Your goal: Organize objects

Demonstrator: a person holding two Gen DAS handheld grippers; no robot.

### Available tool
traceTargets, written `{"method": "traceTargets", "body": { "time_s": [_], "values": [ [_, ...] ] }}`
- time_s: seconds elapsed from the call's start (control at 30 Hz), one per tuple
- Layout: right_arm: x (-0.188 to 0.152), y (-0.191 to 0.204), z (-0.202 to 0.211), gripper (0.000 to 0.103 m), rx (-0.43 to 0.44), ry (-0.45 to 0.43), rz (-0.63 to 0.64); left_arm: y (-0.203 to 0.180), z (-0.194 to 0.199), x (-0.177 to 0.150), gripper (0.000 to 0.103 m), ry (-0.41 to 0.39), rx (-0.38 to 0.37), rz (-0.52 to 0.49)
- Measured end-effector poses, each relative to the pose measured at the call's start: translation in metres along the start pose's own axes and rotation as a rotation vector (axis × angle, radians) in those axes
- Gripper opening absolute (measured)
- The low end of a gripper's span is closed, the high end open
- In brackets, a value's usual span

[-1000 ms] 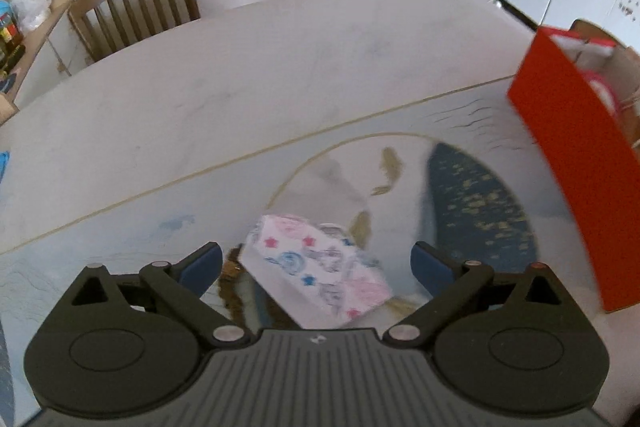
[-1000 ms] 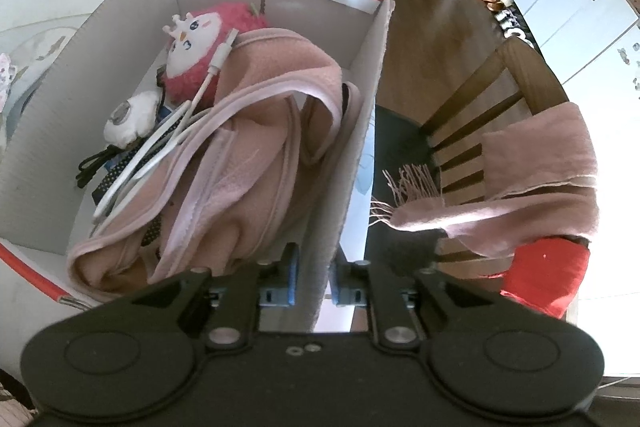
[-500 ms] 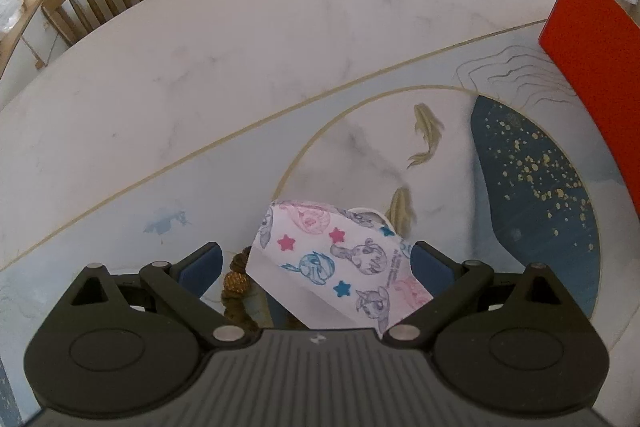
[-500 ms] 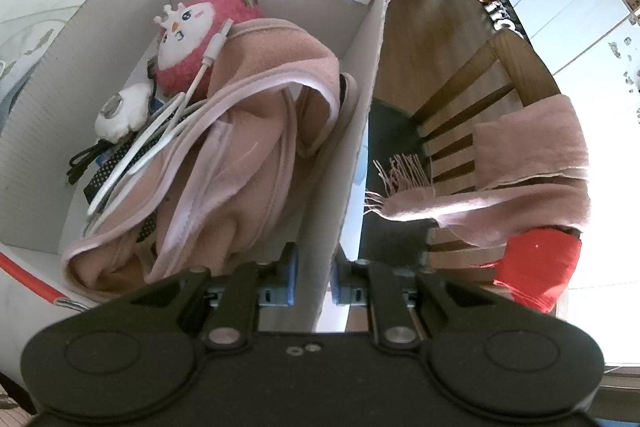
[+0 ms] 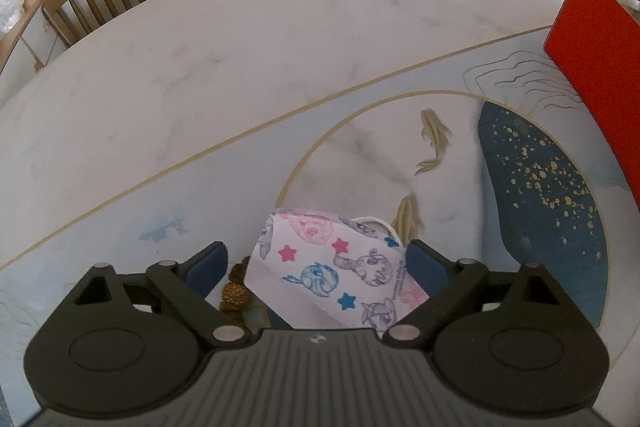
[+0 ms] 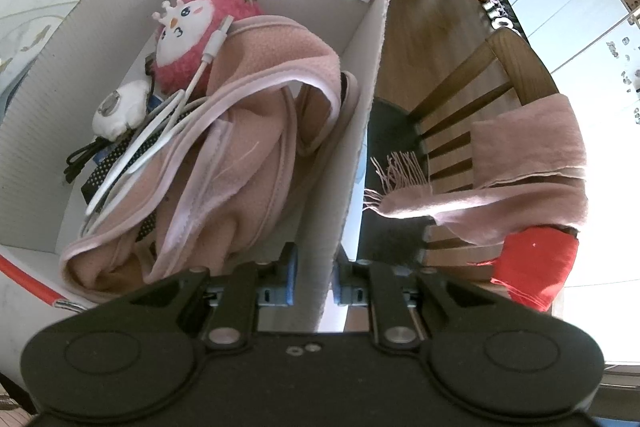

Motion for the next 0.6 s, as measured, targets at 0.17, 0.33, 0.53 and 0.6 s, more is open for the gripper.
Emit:
{"method": "traceTargets", "body": {
  "time_s": [0.17, 0.33, 0.53, 0.6],
  "values": [
    [0.000, 0.000, 0.000, 0.017, 0.001, -0.002, 0.000, -0.005, 0.008, 0.001, 0.073, -0.024, 0.016, -0.013],
    [-0.001, -0.001, 0.000, 0.017, 0.003, -0.007, -0.001, -0.007, 0.015, 0.003, 0.026, -0.035, 0.065, -0.034],
    [-0.001, -0.001, 0.001, 0.017, 0.009, -0.017, -0.003, -0.004, 0.025, 0.000, 0.007, -0.053, 0.031, 0.015],
    [-0.002, -0.002, 0.001, 0.017, 0.012, -0.020, -0.002, -0.004, 0.032, -0.002, 0.006, -0.063, -0.010, 0.053]
  ]
}}
Point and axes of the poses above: each gripper's, at about its wrist camera, not at the fingertips, and z roughly against the way its jaws point, y to its left, x to its top, the point moved 6 cm from there along -z, roughly the way its jaws point
